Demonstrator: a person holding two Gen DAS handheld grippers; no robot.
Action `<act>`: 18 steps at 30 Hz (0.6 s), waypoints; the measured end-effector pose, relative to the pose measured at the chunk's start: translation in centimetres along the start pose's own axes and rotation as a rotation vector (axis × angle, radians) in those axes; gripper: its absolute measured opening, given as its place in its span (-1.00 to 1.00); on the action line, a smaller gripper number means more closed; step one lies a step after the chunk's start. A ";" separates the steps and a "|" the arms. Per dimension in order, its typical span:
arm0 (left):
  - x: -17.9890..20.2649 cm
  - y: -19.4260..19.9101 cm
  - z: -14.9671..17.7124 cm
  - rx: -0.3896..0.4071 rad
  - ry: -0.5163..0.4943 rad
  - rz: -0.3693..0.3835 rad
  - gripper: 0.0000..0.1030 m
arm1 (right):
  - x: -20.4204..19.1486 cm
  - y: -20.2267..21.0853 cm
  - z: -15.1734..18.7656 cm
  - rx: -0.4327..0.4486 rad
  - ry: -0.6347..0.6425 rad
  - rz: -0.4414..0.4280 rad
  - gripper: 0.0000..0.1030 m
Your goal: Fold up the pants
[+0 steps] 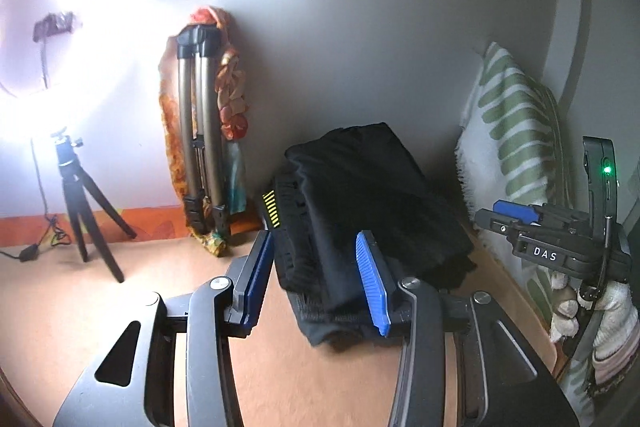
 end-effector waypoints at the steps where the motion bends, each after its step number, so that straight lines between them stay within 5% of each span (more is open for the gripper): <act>1: 0.2 0.4 0.3 0.000 -0.004 0.001 -0.20 | -0.2 0.5 0.4 0.008 -0.001 0.000 -0.06; 5: 0.7 2.3 1.3 0.006 -0.006 0.004 0.07 | -1.2 2.1 2.5 0.018 -0.014 -0.012 -0.01; 18: 1.5 8.0 5.5 0.018 -0.003 0.008 0.22 | -4.8 8.6 7.4 0.096 -0.032 0.030 0.50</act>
Point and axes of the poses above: each gripper's, at about its wrist camera, not at the fingertips, and y roughly against the way its jaws point, x to its right, z to its underside, the point moved 6 cm from there along -y, roughly the way its jaws point, and after that the axes turned 1 degree about -y, right-handed, at the moved point
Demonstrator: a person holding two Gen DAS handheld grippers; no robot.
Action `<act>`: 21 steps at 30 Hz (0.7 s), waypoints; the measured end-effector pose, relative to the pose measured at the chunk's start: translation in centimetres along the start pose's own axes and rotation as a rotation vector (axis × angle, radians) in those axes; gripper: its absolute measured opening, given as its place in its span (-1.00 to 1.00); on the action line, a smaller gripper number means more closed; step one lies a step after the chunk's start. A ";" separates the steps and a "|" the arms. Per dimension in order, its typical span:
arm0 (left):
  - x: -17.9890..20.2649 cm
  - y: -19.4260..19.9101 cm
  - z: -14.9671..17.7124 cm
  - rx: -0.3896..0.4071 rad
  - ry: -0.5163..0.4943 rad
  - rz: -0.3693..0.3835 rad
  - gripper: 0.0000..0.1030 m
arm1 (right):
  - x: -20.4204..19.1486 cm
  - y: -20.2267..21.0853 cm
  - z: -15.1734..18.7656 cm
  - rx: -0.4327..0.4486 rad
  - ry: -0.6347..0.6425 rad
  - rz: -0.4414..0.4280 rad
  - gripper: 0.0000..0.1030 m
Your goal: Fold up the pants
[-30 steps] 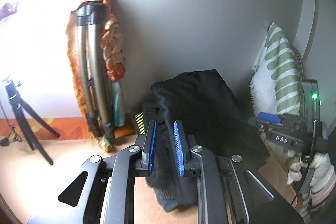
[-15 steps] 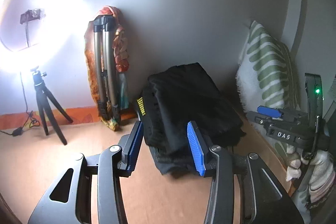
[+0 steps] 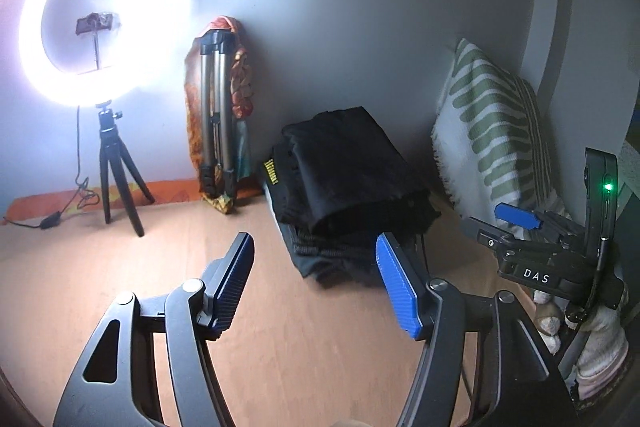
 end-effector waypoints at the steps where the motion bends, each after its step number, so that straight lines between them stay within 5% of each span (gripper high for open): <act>1: 0.1 0.3 0.3 0.000 -0.004 0.000 0.23 | -0.2 0.4 0.3 0.004 -0.003 0.003 0.52; 8: 0.7 2.4 2.5 -0.005 -0.030 -0.013 0.39 | -1.7 2.7 2.3 0.020 -0.008 0.012 0.62; 21: -0.9 3.6 6.9 -0.046 0.028 -0.041 0.39 | -4.1 5.0 4.3 0.077 -0.022 0.019 0.86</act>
Point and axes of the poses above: each gripper's, at about its wrist camera, not at the fingertips, and y roughly against the way its jaws point, x to its right, z to its underside, the point moved 6 cm from there along -y, roughly the way its jaws point, and after that the axes turned 1 degree about -y, right-handed, at the moved point
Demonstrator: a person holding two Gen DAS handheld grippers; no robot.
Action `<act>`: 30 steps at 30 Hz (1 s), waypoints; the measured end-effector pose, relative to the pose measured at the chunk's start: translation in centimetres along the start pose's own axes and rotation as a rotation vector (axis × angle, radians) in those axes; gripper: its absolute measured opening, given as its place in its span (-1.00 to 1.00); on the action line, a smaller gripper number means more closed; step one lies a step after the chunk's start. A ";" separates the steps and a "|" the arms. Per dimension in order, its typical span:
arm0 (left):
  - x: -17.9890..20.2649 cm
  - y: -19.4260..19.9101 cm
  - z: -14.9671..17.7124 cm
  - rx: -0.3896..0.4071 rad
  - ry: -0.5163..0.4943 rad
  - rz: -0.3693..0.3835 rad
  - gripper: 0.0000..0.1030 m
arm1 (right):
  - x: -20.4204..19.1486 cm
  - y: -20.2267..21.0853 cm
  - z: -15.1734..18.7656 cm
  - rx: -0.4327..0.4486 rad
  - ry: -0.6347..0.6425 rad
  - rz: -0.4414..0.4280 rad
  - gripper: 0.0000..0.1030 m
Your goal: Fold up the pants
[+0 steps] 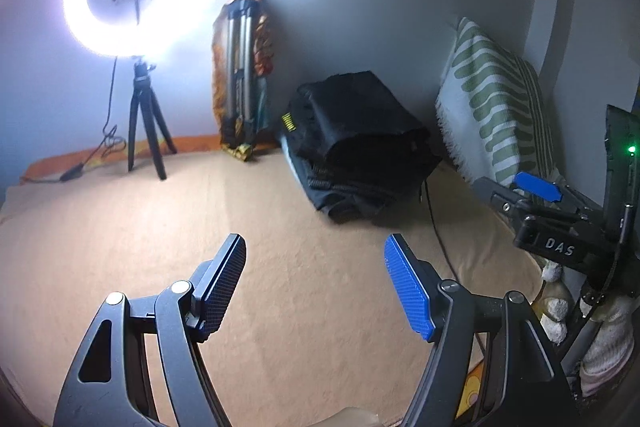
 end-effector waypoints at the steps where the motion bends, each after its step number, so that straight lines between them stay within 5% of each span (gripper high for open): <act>1: -0.2 0.0 0.3 0.000 0.005 -0.004 0.39 | -0.2 0.0 0.0 0.005 0.002 0.002 0.89; 13: -1.7 0.2 1.5 -0.016 0.013 -0.040 0.39 | -1.8 -0.2 0.8 0.029 0.034 0.009 1.00; 16: -1.7 0.5 1.5 -0.009 0.010 -0.056 0.58 | -2.0 -0.3 0.9 0.022 0.026 -0.004 1.00; 30: -1.4 1.3 1.7 0.005 -0.020 -0.088 0.65 | -2.8 -0.6 1.1 0.027 0.040 -0.001 1.00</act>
Point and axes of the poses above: each gripper's, at about its wrist camera, not at the fingertips, and y roughly against the way its jaws point, x to its right, z to its underside, the point moved 6 cm from there along -y, roughly the way its jaws point, and after that the axes turned 1 degree about -y, right-handed, at the moved point
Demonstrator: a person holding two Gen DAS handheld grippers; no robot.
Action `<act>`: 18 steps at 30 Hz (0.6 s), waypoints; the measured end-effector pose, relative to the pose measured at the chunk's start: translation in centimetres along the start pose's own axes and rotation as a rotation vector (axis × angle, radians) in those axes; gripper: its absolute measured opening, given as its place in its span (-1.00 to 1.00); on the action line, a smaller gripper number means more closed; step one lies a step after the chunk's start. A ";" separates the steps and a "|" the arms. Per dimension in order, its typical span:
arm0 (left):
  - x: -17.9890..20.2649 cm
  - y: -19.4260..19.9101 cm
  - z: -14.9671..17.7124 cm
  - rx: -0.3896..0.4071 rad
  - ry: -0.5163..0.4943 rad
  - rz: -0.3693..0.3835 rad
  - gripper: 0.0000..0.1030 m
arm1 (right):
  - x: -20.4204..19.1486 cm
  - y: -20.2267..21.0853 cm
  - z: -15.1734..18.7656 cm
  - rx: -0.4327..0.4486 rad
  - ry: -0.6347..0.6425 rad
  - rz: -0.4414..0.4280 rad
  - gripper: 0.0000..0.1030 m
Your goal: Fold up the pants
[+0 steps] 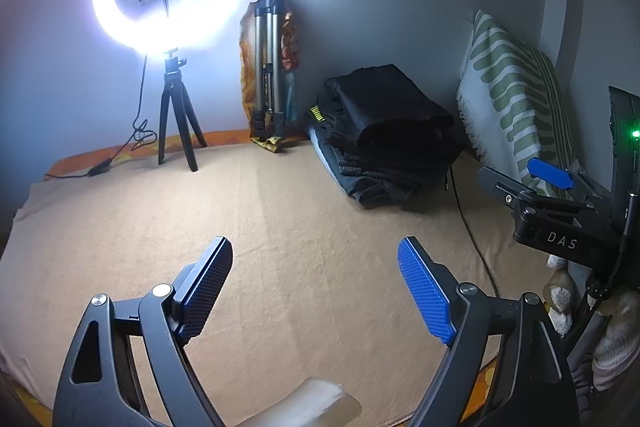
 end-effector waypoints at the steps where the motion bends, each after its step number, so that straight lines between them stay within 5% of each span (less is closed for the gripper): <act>1: 0.0 0.1 0.0 0.001 0.003 0.002 0.65 | 0.0 0.0 0.0 -0.001 0.001 0.001 1.00; 18: 0.3 0.3 0.1 -0.005 0.011 0.007 0.65 | 0.2 -0.4 0.1 -0.009 0.001 0.001 1.00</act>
Point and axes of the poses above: each gripper's, at about its wrist camera, not at the fingertips, and y roughly against the way its jaws point, x to its right, z to its underside, the point moved 6 cm from there along -y, roughly the way its jaws point, and after that the axes turned 1 degree about -y, right-handed, at the moved point
